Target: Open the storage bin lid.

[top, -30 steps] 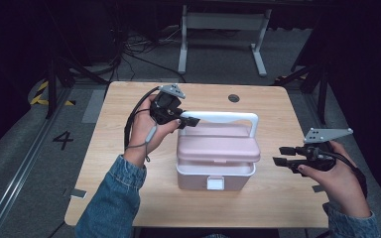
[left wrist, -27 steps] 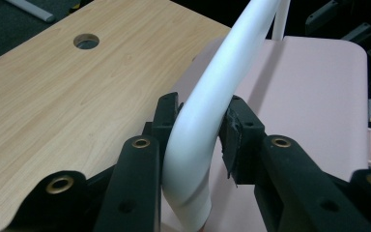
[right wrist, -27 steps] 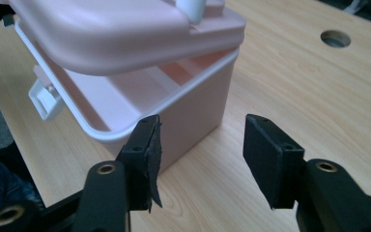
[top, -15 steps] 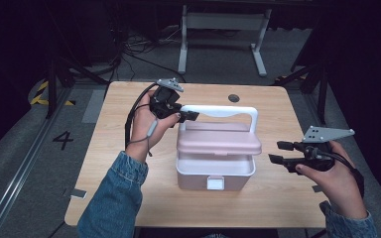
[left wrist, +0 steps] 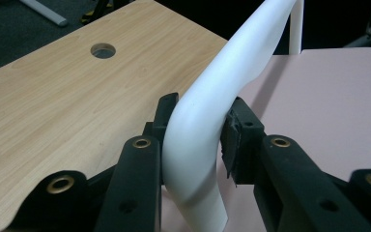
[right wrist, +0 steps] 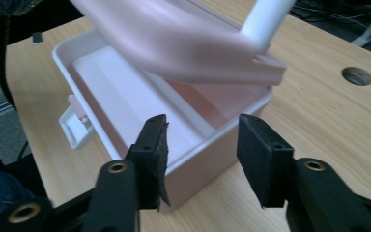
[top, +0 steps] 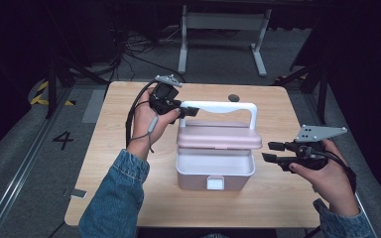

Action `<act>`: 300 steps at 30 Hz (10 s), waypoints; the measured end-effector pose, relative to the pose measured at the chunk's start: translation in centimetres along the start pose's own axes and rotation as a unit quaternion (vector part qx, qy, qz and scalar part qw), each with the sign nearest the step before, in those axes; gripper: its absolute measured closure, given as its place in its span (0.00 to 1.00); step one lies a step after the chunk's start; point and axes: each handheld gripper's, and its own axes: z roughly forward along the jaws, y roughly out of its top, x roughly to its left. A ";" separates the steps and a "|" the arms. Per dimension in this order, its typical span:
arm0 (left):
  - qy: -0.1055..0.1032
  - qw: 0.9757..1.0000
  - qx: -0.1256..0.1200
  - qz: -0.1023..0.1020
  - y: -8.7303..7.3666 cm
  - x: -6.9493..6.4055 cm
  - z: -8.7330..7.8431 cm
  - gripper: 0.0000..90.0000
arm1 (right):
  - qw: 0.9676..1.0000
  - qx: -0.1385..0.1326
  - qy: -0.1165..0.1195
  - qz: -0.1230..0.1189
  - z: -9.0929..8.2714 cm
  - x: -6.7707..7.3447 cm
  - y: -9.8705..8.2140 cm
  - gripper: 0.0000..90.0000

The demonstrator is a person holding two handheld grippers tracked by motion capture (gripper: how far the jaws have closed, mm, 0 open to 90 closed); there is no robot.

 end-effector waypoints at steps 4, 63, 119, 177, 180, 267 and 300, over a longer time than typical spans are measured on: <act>0.004 1.000 0.000 -0.004 0.3 0.2 0.1 0.79 | 1.000 -0.008 0.028 0.004 1.0 0.3 0.2 0.75; 0.093 0.989 0.004 0.113 -6.8 -4.6 -5.0 0.32 | 0.988 -0.146 0.042 0.040 3.3 -0.9 1.1 1.00; 0.101 0.985 -0.075 0.115 -3.0 -3.4 -1.4 0.66 | 0.988 -0.143 0.023 0.059 0.9 -1.1 0.3 0.91; 0.128 0.989 -0.079 -0.004 1.7 5.0 2.8 0.69 | 0.981 -0.157 -0.017 0.108 -2.4 -3.6 -2.7 0.87; 0.129 0.988 -0.077 -0.019 1.8 5.4 3.1 0.68 | 0.981 -0.157 -0.014 0.113 -2.3 -3.6 -2.8 0.86; 0.144 0.987 -0.001 -0.074 -0.7 9.1 5.6 0.57 | 0.979 -0.159 -0.007 0.129 -2.0 -4.4 -3.0 0.79; 0.114 0.993 0.002 0.008 -9.3 -1.7 -8.5 0.38 | 0.987 -0.088 -0.016 0.134 0.4 -7.1 -2.5 0.61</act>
